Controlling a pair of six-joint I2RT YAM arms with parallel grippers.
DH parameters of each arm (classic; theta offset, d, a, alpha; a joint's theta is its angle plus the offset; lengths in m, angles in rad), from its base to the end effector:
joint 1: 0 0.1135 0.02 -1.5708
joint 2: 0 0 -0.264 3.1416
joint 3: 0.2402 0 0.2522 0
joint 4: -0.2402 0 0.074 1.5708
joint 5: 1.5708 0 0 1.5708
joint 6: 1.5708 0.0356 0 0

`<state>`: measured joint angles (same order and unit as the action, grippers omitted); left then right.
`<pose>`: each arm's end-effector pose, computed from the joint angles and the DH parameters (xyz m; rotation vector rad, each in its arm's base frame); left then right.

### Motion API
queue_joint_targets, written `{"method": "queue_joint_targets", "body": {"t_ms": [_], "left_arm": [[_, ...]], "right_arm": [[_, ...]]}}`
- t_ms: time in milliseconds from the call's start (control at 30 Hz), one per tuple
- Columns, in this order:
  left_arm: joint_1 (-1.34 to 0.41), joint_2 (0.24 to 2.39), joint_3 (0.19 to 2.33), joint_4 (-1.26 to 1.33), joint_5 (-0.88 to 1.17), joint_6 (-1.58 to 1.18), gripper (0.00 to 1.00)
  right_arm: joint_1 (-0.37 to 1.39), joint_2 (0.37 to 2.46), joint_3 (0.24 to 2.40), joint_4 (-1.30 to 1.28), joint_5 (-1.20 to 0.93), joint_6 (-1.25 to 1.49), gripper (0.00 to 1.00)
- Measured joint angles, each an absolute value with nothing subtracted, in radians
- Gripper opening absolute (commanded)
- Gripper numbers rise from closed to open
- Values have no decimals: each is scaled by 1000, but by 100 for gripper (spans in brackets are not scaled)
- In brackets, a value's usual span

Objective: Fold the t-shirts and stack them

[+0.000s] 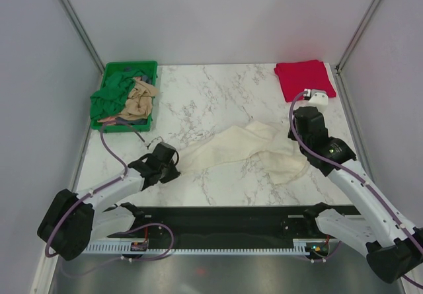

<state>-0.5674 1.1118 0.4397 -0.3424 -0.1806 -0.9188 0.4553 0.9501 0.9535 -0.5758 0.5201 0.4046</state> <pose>0.1634 -0.0965 0.1520 -0.5194 2.5423 -0.3282 0.1869 0.0718 0.3323 0.2440 2.0457 -0.0297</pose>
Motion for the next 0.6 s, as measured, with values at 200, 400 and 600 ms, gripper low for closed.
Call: {"method": "queue_joint_targets", "body": {"t_ms": [200, 400, 600], "left_arm": [[-569, 1050, 463, -421, -180, -917, 2], [-569, 897, 717, -621, -196, -865, 2], [-569, 834, 1164, -777, -288, -760, 2]], "right_arm": [[453, 945, 953, -576, 516, 405, 0], [451, 887, 1004, -595, 507, 400, 0], [451, 748, 1171, -586, 483, 382, 0]]}}
